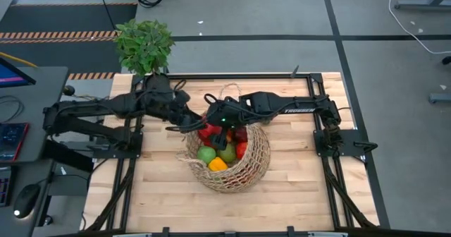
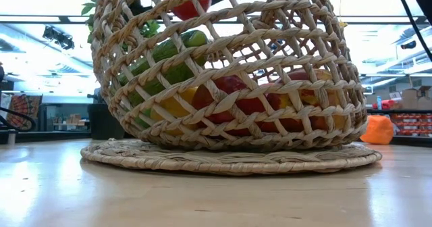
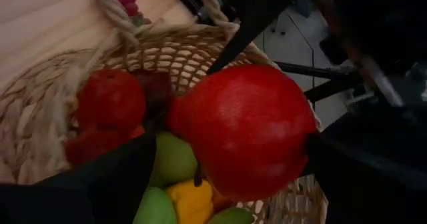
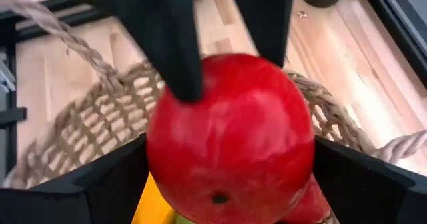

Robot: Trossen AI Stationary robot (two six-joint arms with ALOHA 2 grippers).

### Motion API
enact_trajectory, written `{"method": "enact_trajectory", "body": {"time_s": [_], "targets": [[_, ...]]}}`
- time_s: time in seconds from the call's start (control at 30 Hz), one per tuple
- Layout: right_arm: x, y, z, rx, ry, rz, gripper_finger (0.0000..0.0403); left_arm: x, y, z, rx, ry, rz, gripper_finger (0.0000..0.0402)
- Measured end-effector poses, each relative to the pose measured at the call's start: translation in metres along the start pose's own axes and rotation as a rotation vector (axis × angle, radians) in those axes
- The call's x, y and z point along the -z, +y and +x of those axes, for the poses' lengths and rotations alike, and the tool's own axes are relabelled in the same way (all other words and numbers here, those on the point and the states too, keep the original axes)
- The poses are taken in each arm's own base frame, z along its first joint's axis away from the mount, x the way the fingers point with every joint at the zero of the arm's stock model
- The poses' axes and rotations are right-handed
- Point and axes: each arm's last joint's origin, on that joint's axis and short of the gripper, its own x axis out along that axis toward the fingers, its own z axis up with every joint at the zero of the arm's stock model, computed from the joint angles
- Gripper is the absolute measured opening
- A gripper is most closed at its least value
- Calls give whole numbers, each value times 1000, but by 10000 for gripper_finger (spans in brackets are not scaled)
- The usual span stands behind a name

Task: Build produce basket
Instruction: Put the red apple into the brown basket, then put the orange into the brown basket

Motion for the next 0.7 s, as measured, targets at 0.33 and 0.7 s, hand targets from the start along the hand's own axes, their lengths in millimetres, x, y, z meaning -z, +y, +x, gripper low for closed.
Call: {"method": "enact_trajectory", "body": {"time_s": [0.33,0.7], "targets": [[-14,0,-47,-100,-62,46,396,-4,-14,12,-14,22,82,390],[-3,-19,-98,-33,-55,72,396,-10,-28,-26,63,-123,122,390]]}}
